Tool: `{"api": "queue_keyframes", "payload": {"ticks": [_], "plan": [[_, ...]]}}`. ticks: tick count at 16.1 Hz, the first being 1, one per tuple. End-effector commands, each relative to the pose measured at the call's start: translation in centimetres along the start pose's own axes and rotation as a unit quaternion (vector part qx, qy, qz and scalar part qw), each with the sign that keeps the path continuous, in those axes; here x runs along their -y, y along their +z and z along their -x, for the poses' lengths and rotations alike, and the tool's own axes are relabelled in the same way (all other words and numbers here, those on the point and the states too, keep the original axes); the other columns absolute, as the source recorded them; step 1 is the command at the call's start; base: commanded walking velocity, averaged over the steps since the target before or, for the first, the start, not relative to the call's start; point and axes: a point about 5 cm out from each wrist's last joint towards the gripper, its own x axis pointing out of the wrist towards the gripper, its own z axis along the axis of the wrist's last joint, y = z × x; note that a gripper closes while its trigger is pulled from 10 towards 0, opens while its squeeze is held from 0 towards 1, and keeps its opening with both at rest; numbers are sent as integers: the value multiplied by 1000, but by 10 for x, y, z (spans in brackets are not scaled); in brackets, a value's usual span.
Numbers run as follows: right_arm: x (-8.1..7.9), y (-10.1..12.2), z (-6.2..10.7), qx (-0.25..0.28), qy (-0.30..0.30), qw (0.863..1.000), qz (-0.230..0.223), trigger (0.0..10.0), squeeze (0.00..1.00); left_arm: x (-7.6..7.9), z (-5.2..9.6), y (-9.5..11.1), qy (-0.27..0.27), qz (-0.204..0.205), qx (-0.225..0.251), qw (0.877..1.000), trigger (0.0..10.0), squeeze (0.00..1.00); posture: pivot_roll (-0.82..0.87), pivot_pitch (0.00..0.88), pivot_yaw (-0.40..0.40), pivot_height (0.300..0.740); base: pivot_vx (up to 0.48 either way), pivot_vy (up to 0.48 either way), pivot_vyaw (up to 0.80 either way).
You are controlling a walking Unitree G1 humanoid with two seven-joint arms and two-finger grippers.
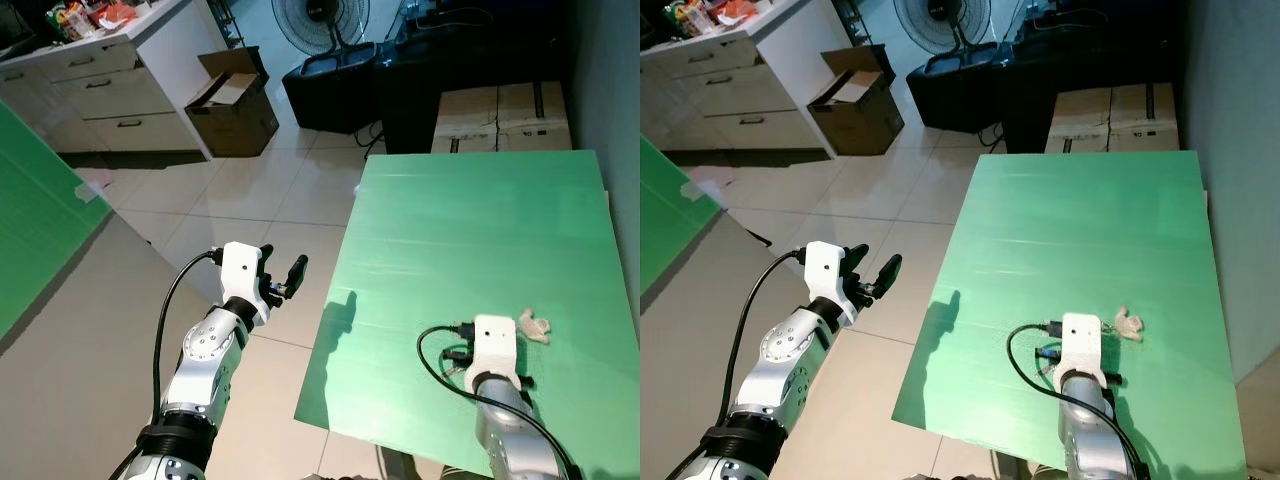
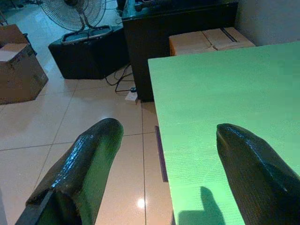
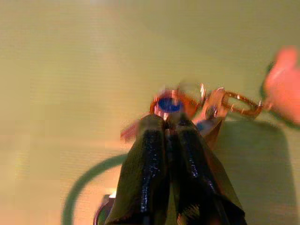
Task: Hang keys on a hook
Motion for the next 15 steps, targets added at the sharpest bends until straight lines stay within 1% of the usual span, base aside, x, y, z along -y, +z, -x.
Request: {"api": "queue_keyframes", "payload": {"ticks": [1, 3, 5, 7, 10, 13, 14, 15], "plan": [[-10, 26, 2, 46, 8, 999, 10, 0, 0, -8, 3, -1, 16, -6, -3, 1000, 10000, 0, -293, 50, 325, 740, 0, 0, 0], [-10, 38, 3, 69, 7, 997, 18, 0, 0, -8, 3, -1, 16, -5, -2, 1000, 10000, 0, -297, 49, 325, 740, 0, 0, 0], [-8, 64, 4, 115, 3, 993, 29, 0, 0, -6, 2, -1, 16, -3, -2, 1000, 10000, 0, -302, 46, 325, 740, 0, 0, 0], [-6, 80, 5, 139, 0, 990, 31, 0, 0, -5, 1, -1, 15, -2, -1, 1000, 10000, 0, -303, 46, 325, 740, 0, 0, 0], [-6, 85, 7, 143, -1, 989, 28, 0, 0, -3, 0, -1, 14, -1, -1, 1000, 10000, 0, -303, 42, 321, 740, 0, 0, 0], [-7, 109, 9, 175, 5, 984, 29, 0, 0, -2, -2, -2, 14, 2, -1, 1000, 10000, 0, -311, 32, 312, 740, 0, 0, 0], [-6, 116, 8, 184, 6, 982, 35, 0, 0, 1, -4, -2, 16, 6, 1, 1000, 10000, 0, -319, 14, 297, 740, 0, 0, 0], [-5, 119, 7, 188, 7, 981, 38, 0, 0, 2, -5, -2, 17, 8, 3, 1000, 10000, 0, -319, 14, 297, 740, 0, 0, 0]]}}
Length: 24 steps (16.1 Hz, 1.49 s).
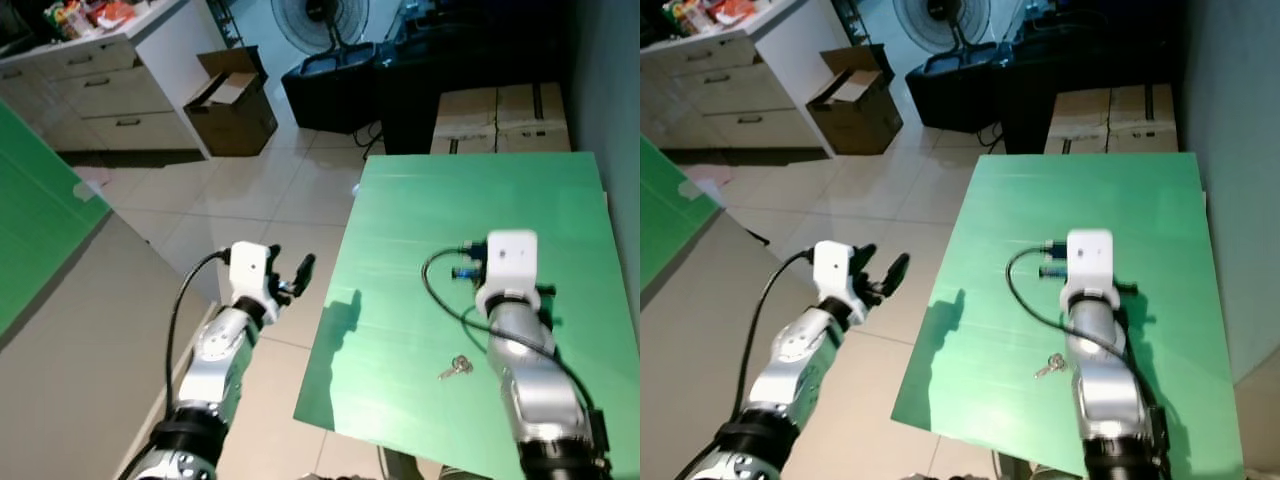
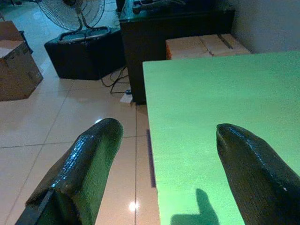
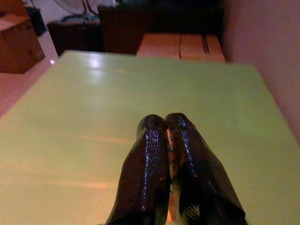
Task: Hang keys on a hook
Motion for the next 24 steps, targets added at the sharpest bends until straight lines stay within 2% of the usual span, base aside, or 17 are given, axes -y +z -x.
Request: {"api": "queue_keyframes", "payload": {"ticks": [1, 5, 8, 9, 10, 13, 16, 17, 18, 19, 20, 21, 24], "plan": [[-8, 8, -1, 13, 19, 1000, 4, 0, 0, -9, 2, 0, 18, -7, -2, 1000, 10000, 0, -321, 3, 289, 740, 0, 0, 0], [-4, 16, -9, 22, 23, 999, 4, 0, 0, -5, -4, 0, 21, -1, -1, 1000, 10000, 0, -325, 0, 271, 740, 0, 0, 0], [-5, 13, -14, 10, 27, 1000, -2, 0, 0, -2, -9, -3, 31, -2, -15, 999, 10000, 0, -322, 0, 262, 740, 0, 0, 0], [-8, 3, -15, -14, 35, 999, -10, 0, 0, -2, -10, -5, 36, -7, -23, 999, 10000, 0, -315, 0, 255, 740, 0, 0, 0], [-11, -14, -14, -50, 44, 998, -22, 0, 0, -3, -11, -8, 46, 9, -36, 998, 10000, 0, -310, 0, 249, 740, 0, 0, 0], [-19, -40, -10, -87, 51, 994, -29, 0, 0, -2, -17, -12, 59, 5, -57, 997, 10000, 0, -283, 0, 235, 740, 0, 0, 0], [-25, -47, -10, -82, 49, 995, -40, 0, 0, 3, -30, -5, 54, 11, -61, 997, 10000, 0, -268, 0, 224, 740, 0, 0, 0], [-25, -46, -11, -52, 43, 996, -58, 0, 0, 4, -34, -4, 66, 31, -69, 995, 10000, 0, -258, 0, 218, 740, 0, 0, 0], [-25, -46, -12, -47, 42, 995, -79, 0, 0, 2, -34, -3, 72, 37, -68, 994, 10000, 0, -252, 0, 214, 740, 0, 0, 0], [-24, -48, -11, -38, 35, 993, -111, 0, 0, -7, -30, -6, 95, 79, -65, 990, 10000, 0, -244, 0, 203, 740, 0, 0, 0], [-22, -53, -10, -36, 29, 991, -124, 0, 0, -18, -25, -9, 123, 110, -64, 984, 10000, 0, -237, 0, 190, 740, 0, 0, 0], [-20, -57, -10, -43, 27, 992, -119, 0, 0, -26, -19, -13, 145, 103, -66, 982, 10000, 0, -227, 0, 167, 740, 0, 0, 0], [-20, -57, -11, -36, 67, 994, -83, 0, 0, -28, -6, -28, 166, 84, -81, 979, 10000, 0, -215, 0, 99, 740, 0, 0, 0]]}}
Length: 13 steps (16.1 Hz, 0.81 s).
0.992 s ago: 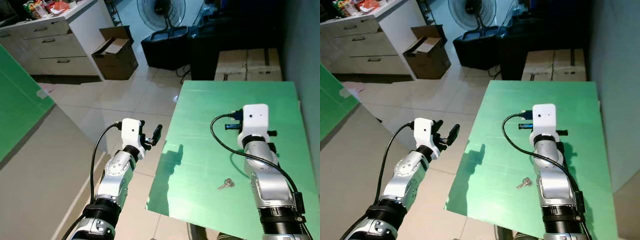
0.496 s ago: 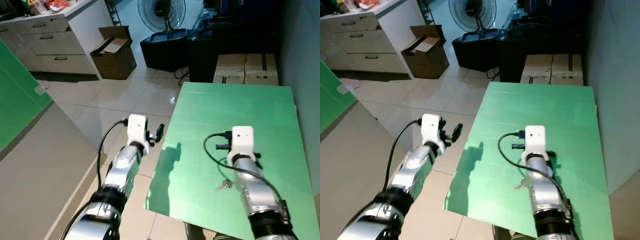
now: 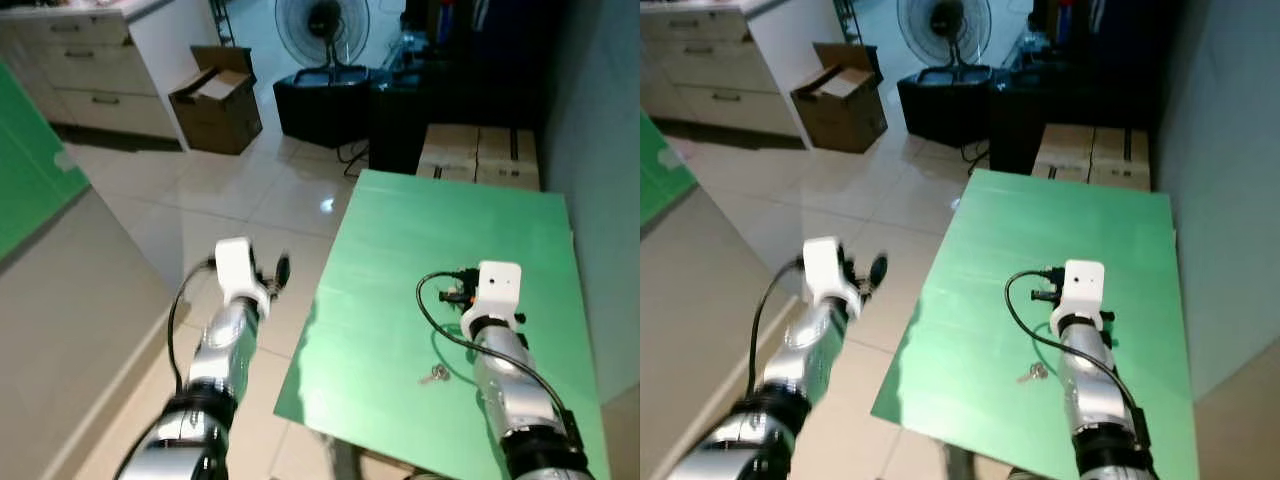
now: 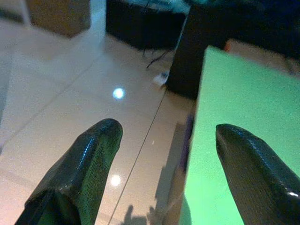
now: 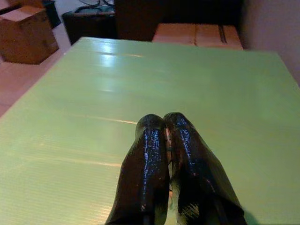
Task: Hang keys on a hook
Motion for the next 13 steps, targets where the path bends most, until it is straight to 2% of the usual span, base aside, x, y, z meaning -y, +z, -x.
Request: {"api": "queue_keyframes", "payload": {"ticks": [1, 3, 4, 5, 6, 7, 8, 10, 11, 13], "plan": [[-9, 5, -3, 11, 28, 999, 11, 0, 0, -3, 2, -1, 9, -9, 4, 1000, 10000, 0, -211, 0, 60, 740, 0, 0, 0], [-7, 6, -10, 9, 52, 998, 34, 0, 0, -7, 11, -15, 25, 8, 0, 1000, 10000, 0, -191, 0, 3, 740, 0, 0, 0], [-7, 6, -12, 7, 58, 997, 39, 0, 0, -9, 12, -18, 31, 15, 2, 999, 10000, 0, -186, 0, -10, 740, 0, 0, 0], [-12, 9, -17, 3, 76, 996, 49, 0, 0, -11, 14, -17, 42, 8, 14, 999, 10000, 0, -170, 0, -55, 740, 0, 0, 0], [-15, 11, -19, 3, 84, 995, 56, 0, 0, -10, 14, -17, 46, 5, 19, 999, 10000, 0, -164, 0, -58, 740, 0, 0, 0], [-19, 12, -20, 6, 92, 994, 65, 0, 106, -8, 14, -16, 39, -5, 20, 999, 10000, 0, -161, 0, -51, 740, 0, 0, 0], [-21, 11, -21, 5, 92, 994, 62, 0, 165, -6, 13, -16, 35, -6, 22, 999, 10000, 0, -158, 0, -45, 740, 0, 0, 0], [-26, 6, -20, 2, 95, 994, 52, 0, 106, -6, 13, -12, 25, -9, 30, 999, 10000, 0, -156, 0, -23, 740, 0, 0, 0], [-28, 5, -20, 2, 96, 994, 54, 0, 0, -8, 13, -9, 22, -8, 38, 999, 10000, 0, -157, 0, -18, 740, 0, 0, 0], [-30, 1, -18, 1, 99, 994, 54, 0, 0, -13, 13, -3, 16, -8, 61, 998, 10000, 0, -158, 0, -11, 740, 0, 0, 0]]}}
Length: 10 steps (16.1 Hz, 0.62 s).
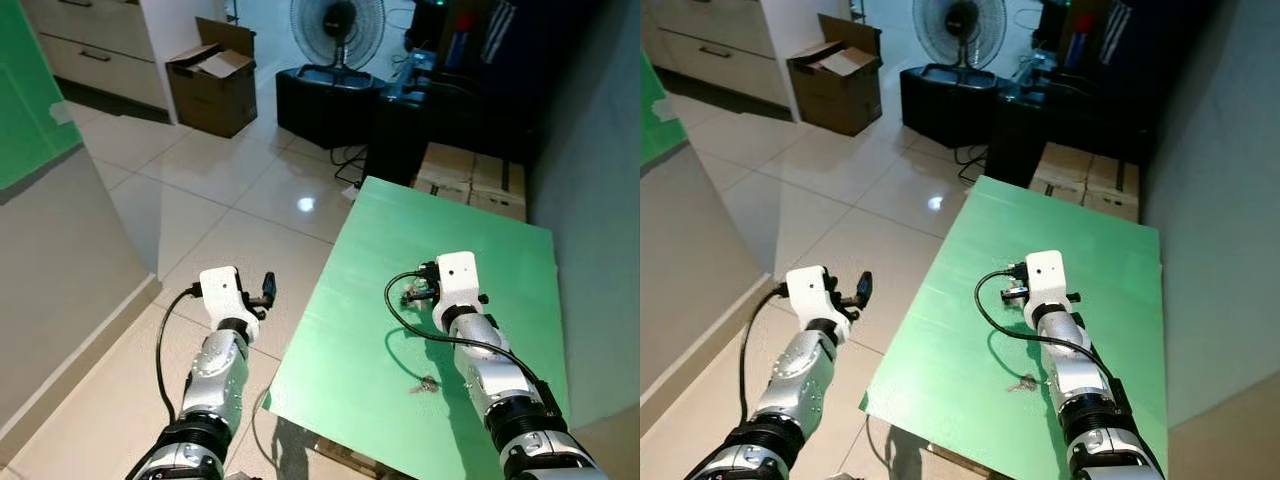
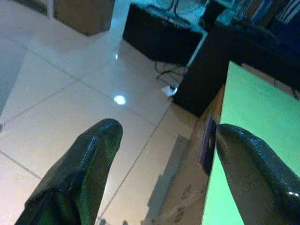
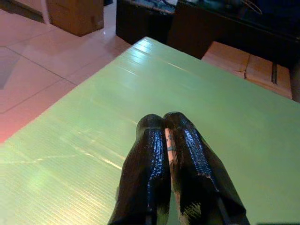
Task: Hang keys on a hook
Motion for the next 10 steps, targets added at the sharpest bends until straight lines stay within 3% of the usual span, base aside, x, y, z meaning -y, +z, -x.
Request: {"api": "queue_keyframes", "payload": {"ticks": [1, 3, 7, 10], "plan": [[0, 1, 0, 9, -2, 1000, 5, 0, 0, -3, -2, 8, 0, 6, 23, 1000, 10000, 0, -156, 0, -9, 740, 0, 0, 0], [4, -5, 3, 16, -13, 1000, 7, 0, 0, -12, 0, 10, 18, -6, 30, 999, 10000, 0, -141, 0, -18, 740, 0, 0, 0], [3, -9, 0, 3, -2, 1000, -5, 0, 0, -18, 2, 17, 23, -21, 53, 998, 10000, 0, -4, 0, -131, 740, 0, 0, 0], [-20, 5, -11, 15, 40, 999, -2, 0, 0, -28, 14, 9, 34, -44, 48, 997, 10000, 0, 31, 0, -112, 740, 0, 0, 0]]}}
